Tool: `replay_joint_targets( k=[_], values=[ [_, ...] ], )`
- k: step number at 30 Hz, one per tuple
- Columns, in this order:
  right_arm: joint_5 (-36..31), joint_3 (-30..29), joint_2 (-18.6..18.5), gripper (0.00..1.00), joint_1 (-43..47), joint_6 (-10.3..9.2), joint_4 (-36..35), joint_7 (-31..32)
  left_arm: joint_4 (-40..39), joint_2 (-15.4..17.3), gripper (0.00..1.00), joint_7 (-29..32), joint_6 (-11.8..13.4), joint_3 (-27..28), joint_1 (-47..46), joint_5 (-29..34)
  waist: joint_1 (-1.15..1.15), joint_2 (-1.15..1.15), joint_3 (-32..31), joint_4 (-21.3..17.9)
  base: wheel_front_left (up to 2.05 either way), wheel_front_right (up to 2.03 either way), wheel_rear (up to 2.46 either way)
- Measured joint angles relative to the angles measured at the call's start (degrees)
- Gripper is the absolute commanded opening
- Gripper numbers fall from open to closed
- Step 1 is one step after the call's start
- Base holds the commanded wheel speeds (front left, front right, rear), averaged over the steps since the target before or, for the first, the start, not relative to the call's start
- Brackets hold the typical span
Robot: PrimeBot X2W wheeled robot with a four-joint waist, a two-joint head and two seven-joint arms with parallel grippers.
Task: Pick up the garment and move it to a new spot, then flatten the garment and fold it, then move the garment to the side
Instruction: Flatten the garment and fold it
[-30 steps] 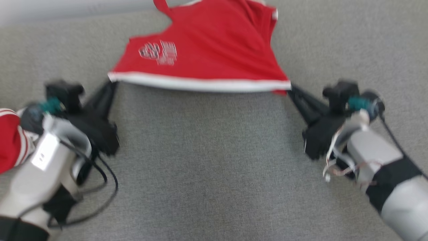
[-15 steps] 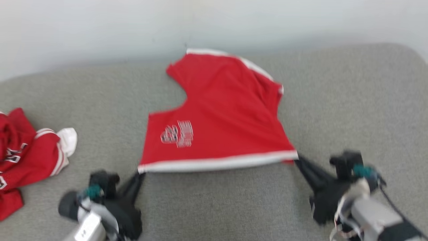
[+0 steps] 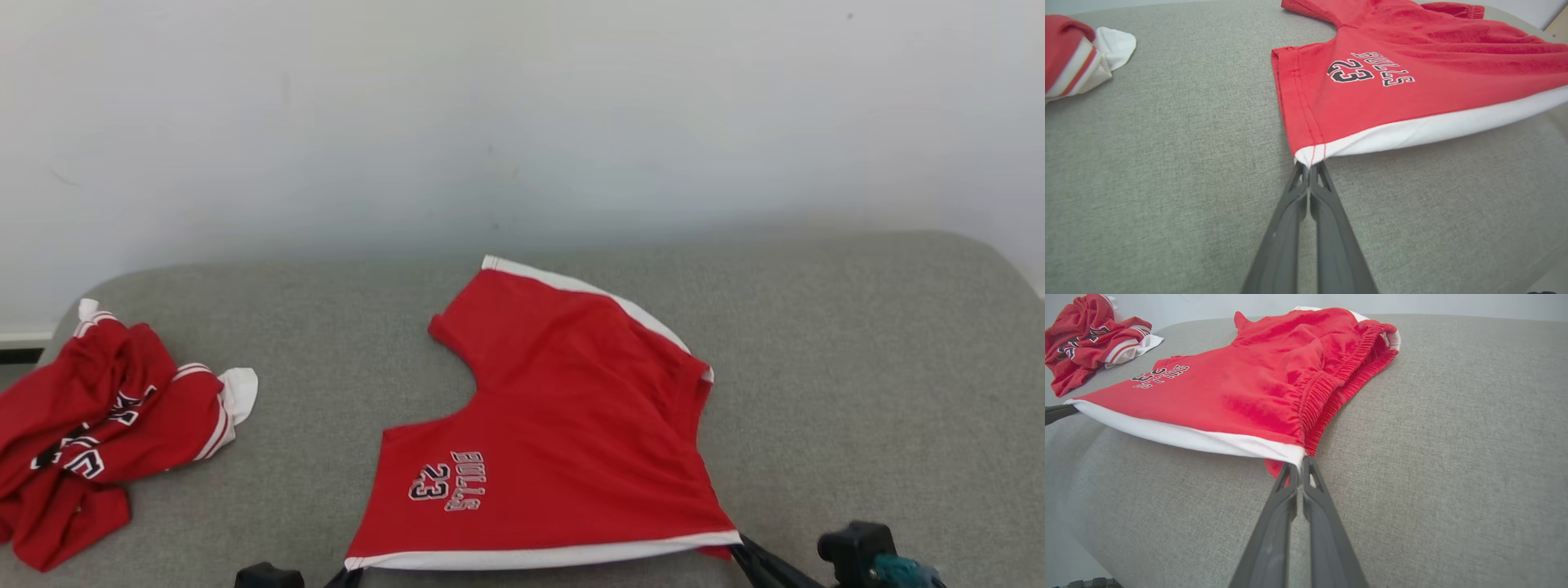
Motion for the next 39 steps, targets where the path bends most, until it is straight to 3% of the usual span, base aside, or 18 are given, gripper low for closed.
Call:
replay_joint_targets(
  k=[3,17,34,35,36,39],
  values=[
    [0.52,-0.19,-1.7,0.0,3.06,-1.2,-1.9,0.0,-2.3,0.41,0.0,0.0,0.8,-0.42,1.32,0.07,0.0,0.0,-1.88,0.78,0.0,0.0,0.0],
    [0.57,1.02,-2.99,0.0,6.21,-4.42,-5.28,2.21,-5.91,1.25,0.0,3.08,1.75,-1.15,4.95,-0.63,0.02,0.01,-1.78,1.57,0.0,0.0,0.0],
    [0.58,2.82,-2.72,0.0,6.29,-5.9,-5.41,6.73,-5.25,0.78,0.0,7.1,1.71,-2.04,4.96,-1.49,0.02,0.01,-0.72,1.6,0.0,0.0,0.0],
    [0.64,2.83,-2.66,0.13,6.29,-5.89,-5.38,6.98,-5.12,0.78,0.0,7.39,1.68,-2.05,4.95,-1.55,0.02,0.01,-0.66,1.6,0.0,0.0,0.0],
    [0.85,2.79,-2.57,0.35,6.28,-5.89,-5.38,7.15,-4.99,0.77,0.0,7.57,1.67,-2.05,4.95,-1.56,0.02,0.01,-0.6,1.59,0.0,0.0,0.0],
    [0.93,2.77,-2.23,0.49,6.25,-5.89,-5.2,7.22,-4.46,0.7,0.0,7.65,1.64,-2.03,4.91,-2.09,0.02,0.01,-0.46,1.53,0.0,0.0,0.0]
  ],
)
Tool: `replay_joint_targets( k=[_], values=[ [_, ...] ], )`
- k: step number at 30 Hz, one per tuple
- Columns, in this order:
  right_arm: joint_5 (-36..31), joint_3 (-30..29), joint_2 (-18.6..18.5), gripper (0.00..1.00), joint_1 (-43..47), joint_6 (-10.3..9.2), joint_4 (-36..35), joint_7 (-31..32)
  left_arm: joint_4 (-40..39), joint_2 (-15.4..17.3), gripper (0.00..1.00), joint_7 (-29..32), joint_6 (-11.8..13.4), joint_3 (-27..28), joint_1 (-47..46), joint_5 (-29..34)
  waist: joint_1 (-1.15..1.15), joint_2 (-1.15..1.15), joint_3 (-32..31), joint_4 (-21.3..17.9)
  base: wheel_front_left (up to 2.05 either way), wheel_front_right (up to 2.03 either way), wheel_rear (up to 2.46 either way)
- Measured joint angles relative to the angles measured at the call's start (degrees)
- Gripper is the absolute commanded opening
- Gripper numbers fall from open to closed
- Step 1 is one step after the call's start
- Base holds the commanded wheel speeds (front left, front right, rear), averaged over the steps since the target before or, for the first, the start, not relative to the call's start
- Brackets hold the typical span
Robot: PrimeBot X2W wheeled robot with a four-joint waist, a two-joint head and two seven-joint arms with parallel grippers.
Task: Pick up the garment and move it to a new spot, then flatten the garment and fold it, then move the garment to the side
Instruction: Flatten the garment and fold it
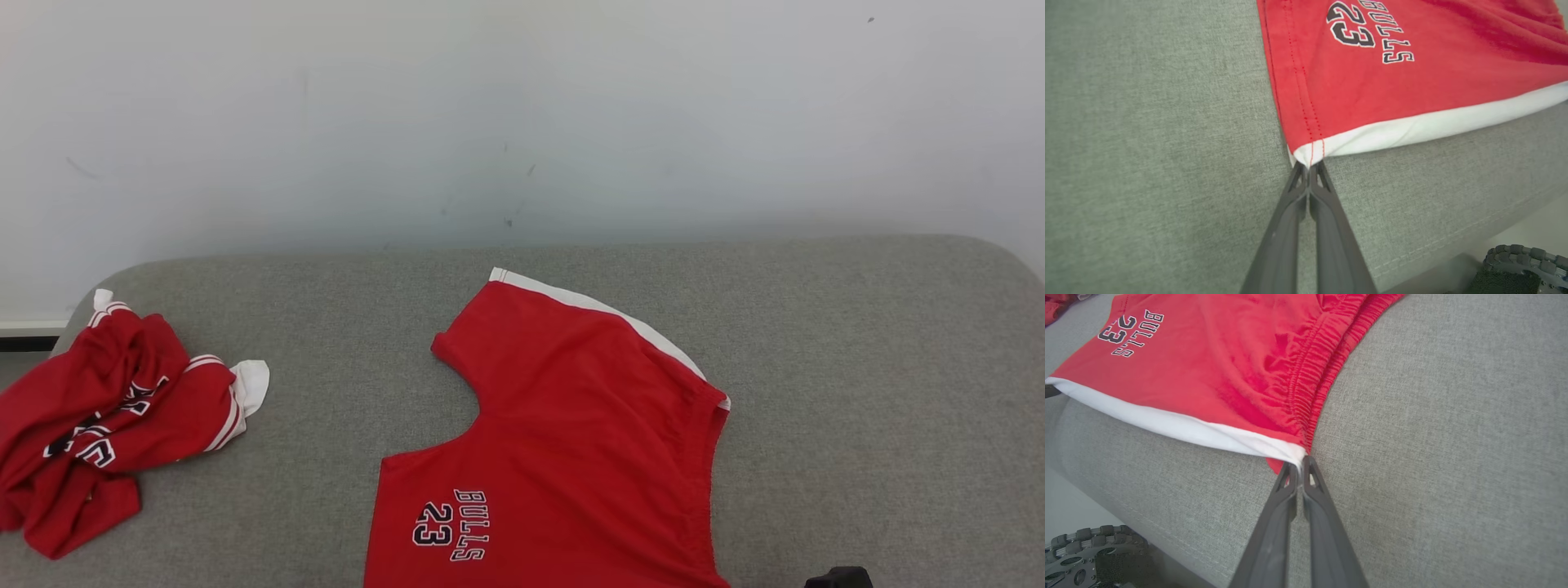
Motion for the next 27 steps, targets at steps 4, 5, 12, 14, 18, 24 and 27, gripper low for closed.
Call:
replay_joint_targets(
  k=[4,5,12,14,18,24,27],
  values=[
    [0.88,-0.53,0.27,1.0,0.0,0.0,0.32,0.01,0.59,-0.36,0.0,0.44,-0.44,0.09,-0.05,-1.15,0.0,0.0,0.12,-0.06,0.0,0.0,0.0],
    [1.2,-0.7,0.34,1.0,0.0,0.0,0.44,0.02,0.81,-0.48,0.0,0.44,-0.46,0.19,-0.05,-1.35,0.0,0.0,0.13,-0.07,0.0,0.0,0.0],
    [4.24,-2.63,0.45,1.0,0.19,0.91,-0.02,-0.08,1.57,-0.77,1.0,0.42,-0.4,0.85,0.08,-1.99,0.0,0.0,0.16,0.03,0.0,0.0,0.0],
    [5.14,-3.23,0.21,1.0,0.54,1.62,-0.62,-0.14,1.33,-0.53,1.0,0.21,-0.2,1.53,0.33,-2.57,0.0,0.0,0.14,0.08,0.0,0.0,0.0],
    [7.58,-4.5,-1.07,1.0,3.2,2.77,-2.34,-0.59,-0.31,0.88,1.0,-0.71,0.66,2.4,2.42,-2.91,0.0,0.0,0.06,0.22,0.0,0.0,0.0],
    [10.71,-6.73,-3.46,1.0,6.08,4.04,-5.77,-1.4,-2.79,2.69,1.0,-2.21,1.81,3.9,3.77,-2.92,0.0,0.0,-0.04,0.78,0.0,0.0,0.0],
    [12.6,-8.29,-4.33,1.0,6.8,4.55,-8.77,-2.36,-5.41,3.43,1.0,-4.05,2.69,5.92,3.81,-3.67,0.0,0.0,-0.2,0.89,0.0,0.0,0.0]
  ],
)
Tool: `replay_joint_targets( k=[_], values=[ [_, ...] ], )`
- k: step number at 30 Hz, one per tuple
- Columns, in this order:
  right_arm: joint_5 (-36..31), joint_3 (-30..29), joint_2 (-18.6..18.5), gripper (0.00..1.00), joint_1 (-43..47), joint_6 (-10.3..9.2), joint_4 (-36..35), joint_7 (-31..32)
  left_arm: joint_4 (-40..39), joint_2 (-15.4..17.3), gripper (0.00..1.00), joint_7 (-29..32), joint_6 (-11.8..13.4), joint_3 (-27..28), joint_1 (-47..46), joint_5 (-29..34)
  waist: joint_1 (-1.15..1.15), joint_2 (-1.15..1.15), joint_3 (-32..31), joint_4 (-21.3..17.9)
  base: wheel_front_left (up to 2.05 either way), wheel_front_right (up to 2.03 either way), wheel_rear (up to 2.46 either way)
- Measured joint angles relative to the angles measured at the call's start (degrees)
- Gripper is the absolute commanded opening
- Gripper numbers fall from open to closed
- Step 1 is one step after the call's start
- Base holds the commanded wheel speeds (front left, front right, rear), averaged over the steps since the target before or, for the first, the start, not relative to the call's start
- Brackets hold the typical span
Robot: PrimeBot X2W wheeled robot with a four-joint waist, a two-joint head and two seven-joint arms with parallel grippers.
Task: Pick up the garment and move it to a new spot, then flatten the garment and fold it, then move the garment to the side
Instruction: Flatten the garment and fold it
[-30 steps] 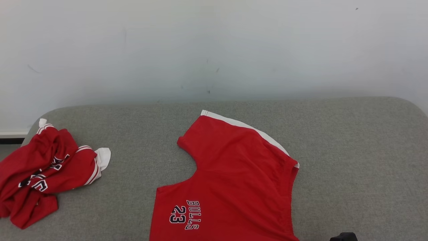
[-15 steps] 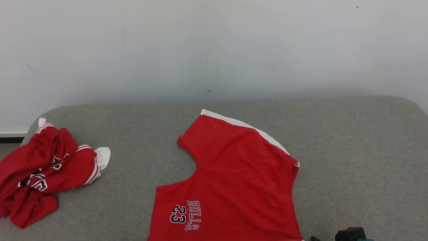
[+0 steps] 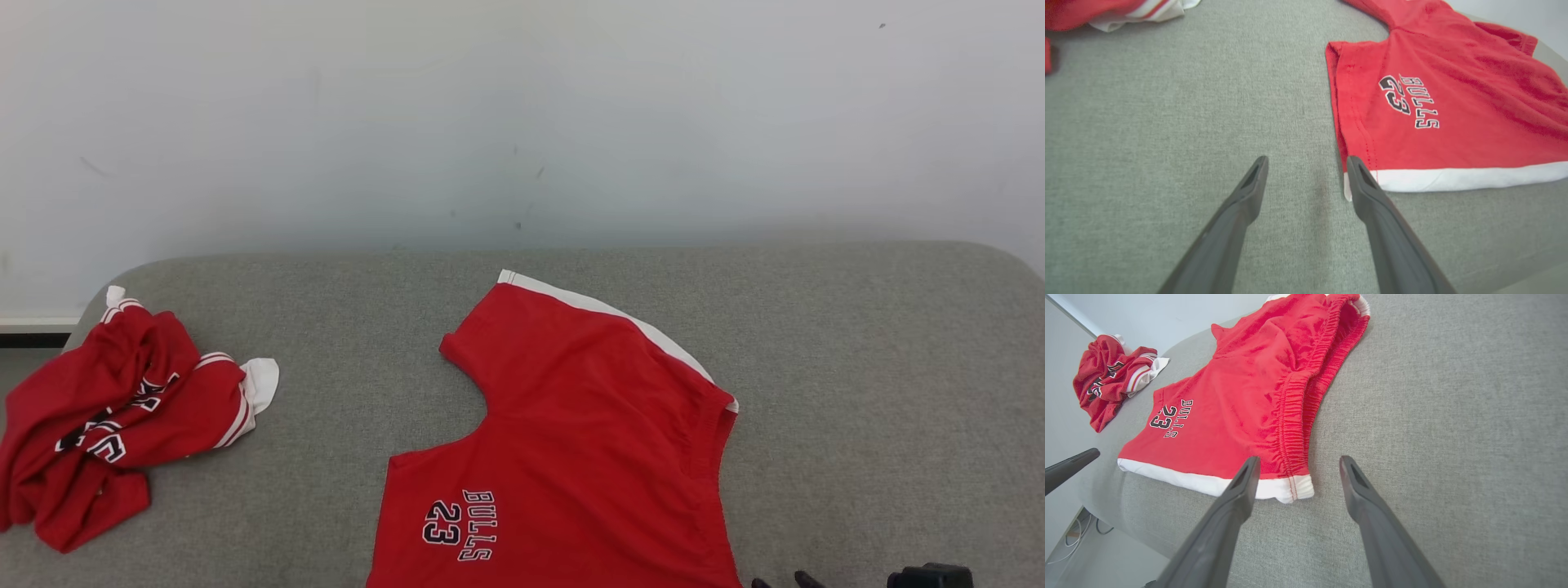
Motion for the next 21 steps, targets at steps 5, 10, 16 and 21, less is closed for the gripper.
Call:
replay_joint_targets(
  k=[5,10,16,21],
  values=[
    [-0.15,-2.61,-0.85,1.0,-0.23,-0.53,-3.18,-2.2,-3.98,0.83,1.0,-2.7,0.88,3.82,0.64,-1.19,0.0,0.0,-0.18,-0.18,0.0,0.0,0.0],
    [-3.82,-4.38,-0.58,1.0,-2.59,-4.46,-4.08,-3.88,-6.27,1.25,1.0,-3.21,1.43,6.75,0.85,-1.12,0.0,0.0,-0.23,-0.81,0.0,0.0,0.0],
    [-8.83,-5.68,0.16,1.0,-5.16,-8.92,-4.61,-4.87,-7.83,0.58,1.0,-3.87,1.93,10.48,0.68,-0.74,0.0,0.0,0.11,-1.16,0.0,0.0,0.0],
    [-12.43,-6.59,1.09,1.0,-6.75,-10.61,-4.5,-5.31,-8.43,-0.18,1.0,-4.1,1.96,12.96,0.73,-0.53,0.0,0.01,0.35,-1.53,0.0,0.0,0.0]
  ],
)
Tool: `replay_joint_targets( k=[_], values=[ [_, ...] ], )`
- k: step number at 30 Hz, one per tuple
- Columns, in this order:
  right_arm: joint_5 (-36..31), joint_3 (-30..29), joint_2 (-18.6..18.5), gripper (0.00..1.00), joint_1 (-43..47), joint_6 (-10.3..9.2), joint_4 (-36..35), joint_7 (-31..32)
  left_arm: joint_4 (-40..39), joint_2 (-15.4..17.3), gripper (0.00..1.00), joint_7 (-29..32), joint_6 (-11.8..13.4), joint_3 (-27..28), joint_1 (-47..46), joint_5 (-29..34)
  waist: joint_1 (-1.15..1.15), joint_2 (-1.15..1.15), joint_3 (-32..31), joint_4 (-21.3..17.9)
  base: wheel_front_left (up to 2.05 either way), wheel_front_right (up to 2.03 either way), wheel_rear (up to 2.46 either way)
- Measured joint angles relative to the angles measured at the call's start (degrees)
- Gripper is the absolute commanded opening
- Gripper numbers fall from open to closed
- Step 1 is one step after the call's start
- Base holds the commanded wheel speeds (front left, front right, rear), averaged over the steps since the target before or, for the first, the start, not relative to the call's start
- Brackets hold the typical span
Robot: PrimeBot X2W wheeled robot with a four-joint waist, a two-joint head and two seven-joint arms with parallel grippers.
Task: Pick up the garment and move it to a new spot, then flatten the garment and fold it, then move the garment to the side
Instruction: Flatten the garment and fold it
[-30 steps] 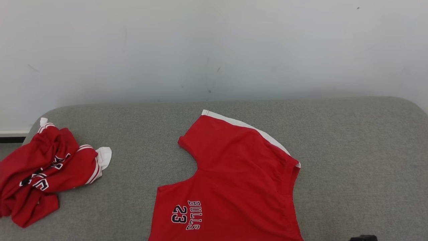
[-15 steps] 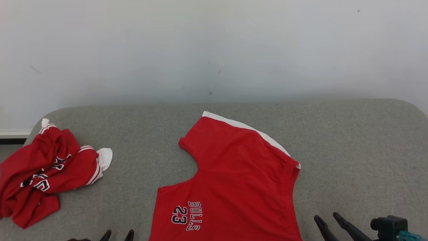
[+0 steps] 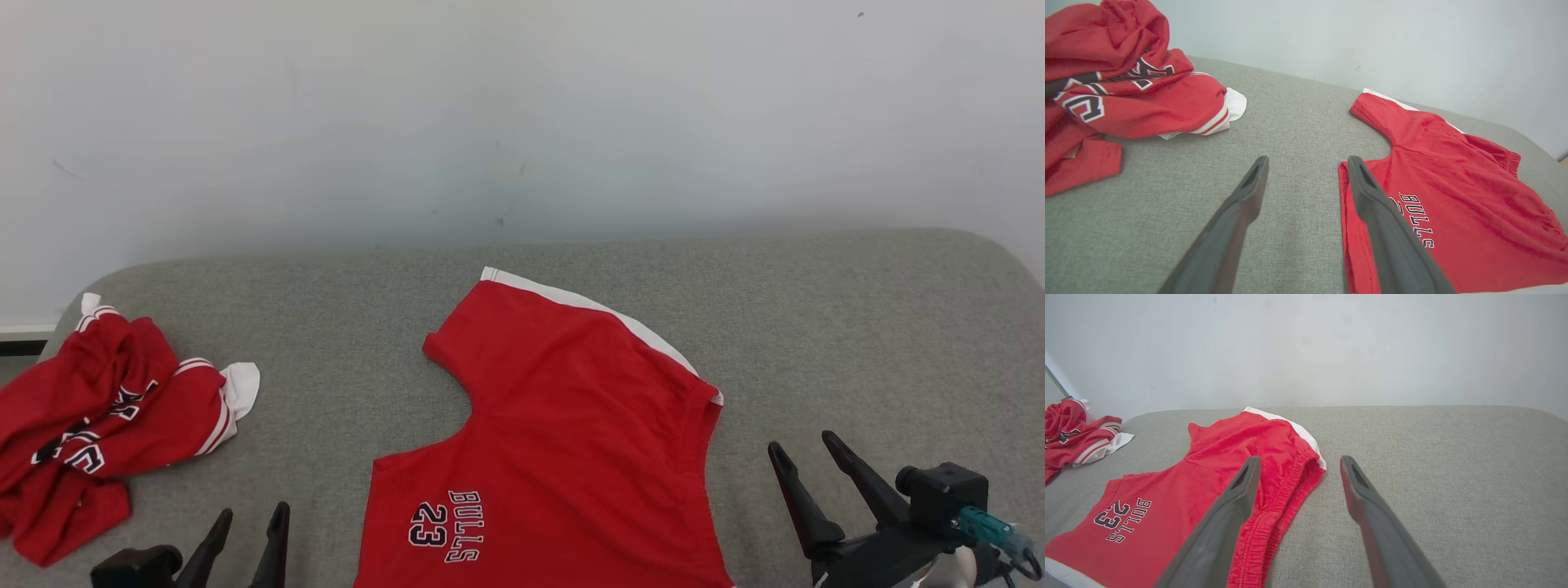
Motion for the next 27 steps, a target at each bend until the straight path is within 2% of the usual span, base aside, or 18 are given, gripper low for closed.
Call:
replay_joint_targets(
  k=[4,9,16,27],
  values=[
    [-2.23,-0.73,0.92,1.0,-1.2,-0.25,0.69,-0.05,0.65,-0.49,1.0,-0.02,0.0,2.92,0.22,0.36,0.0,0.0,0.28,-0.75,0.0,0.0,0.0],
    [-3.11,-4.23,1.44,1.0,-0.4,-1.05,1.66,-0.07,2.79,-4.03,1.0,-0.12,0.05,9.54,1.07,2.25,0.0,0.0,0.64,-1.29,0.0,0.0,0.0],
    [-4.35,-8.34,2.76,1.0,1.01,-1.24,1.34,-0.08,2.1,-5.45,1.0,-0.2,0.05,10.76,2.46,6.66,0.0,0.0,0.37,-1.39,0.0,0.0,0.0],
    [-9.03,-9.75,4.49,1.0,3.07,-1.49,1.46,-0.08,2.09,-7.84,1.0,-0.22,0.05,12.83,4.2,9.04,0.0,0.0,-0.17,-1.72,0.0,0.0,0.0]
  ],
)
